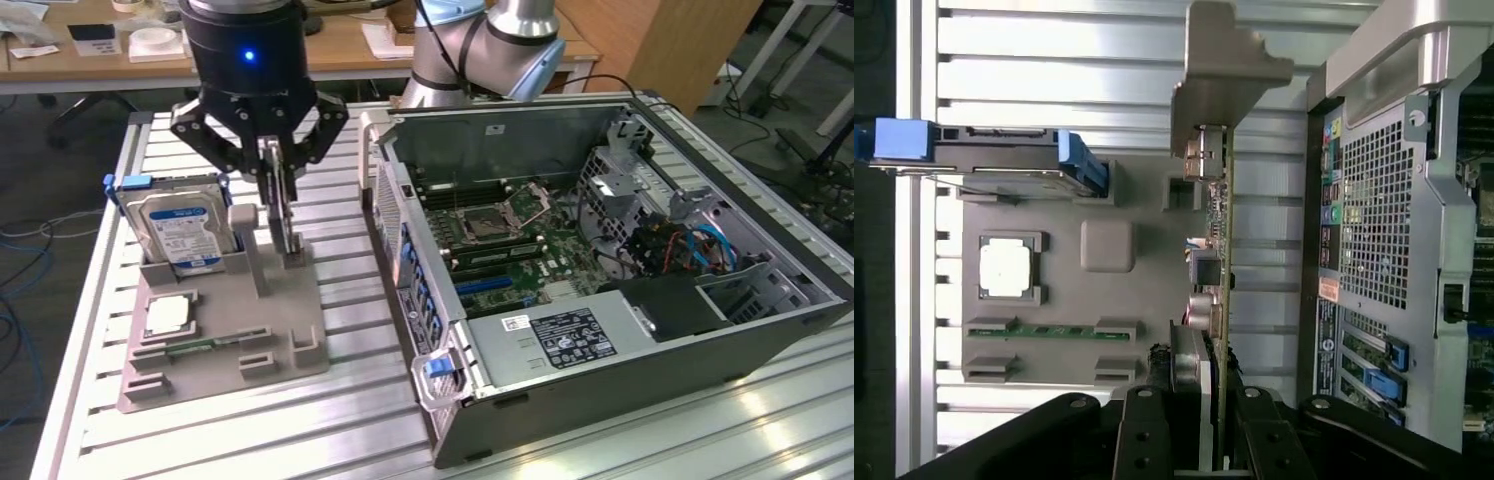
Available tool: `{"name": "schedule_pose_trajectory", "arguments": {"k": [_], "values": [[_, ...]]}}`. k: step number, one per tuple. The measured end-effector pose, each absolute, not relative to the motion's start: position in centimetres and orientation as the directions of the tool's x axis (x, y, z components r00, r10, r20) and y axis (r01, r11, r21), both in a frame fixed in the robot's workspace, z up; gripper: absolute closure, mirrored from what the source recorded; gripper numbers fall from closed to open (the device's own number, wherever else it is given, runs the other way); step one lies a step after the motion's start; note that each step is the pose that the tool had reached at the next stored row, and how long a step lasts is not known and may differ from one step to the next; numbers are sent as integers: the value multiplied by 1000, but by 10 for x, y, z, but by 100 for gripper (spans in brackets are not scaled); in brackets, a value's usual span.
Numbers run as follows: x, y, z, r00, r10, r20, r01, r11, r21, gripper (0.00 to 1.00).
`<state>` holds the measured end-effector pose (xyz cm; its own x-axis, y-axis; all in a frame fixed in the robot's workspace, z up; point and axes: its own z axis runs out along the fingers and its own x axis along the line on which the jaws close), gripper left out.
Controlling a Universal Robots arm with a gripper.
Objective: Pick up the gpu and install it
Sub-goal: 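Pick up the gpu and move the gpu toward the slot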
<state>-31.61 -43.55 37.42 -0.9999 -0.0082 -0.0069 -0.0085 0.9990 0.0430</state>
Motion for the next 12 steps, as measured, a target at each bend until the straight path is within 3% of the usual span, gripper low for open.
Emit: {"name": "schedule_pose_trajectory", "arguments": {"k": [12], "values": [[-316, -435, 414, -1000, -8, 7, -8, 999, 39, 72]]}}
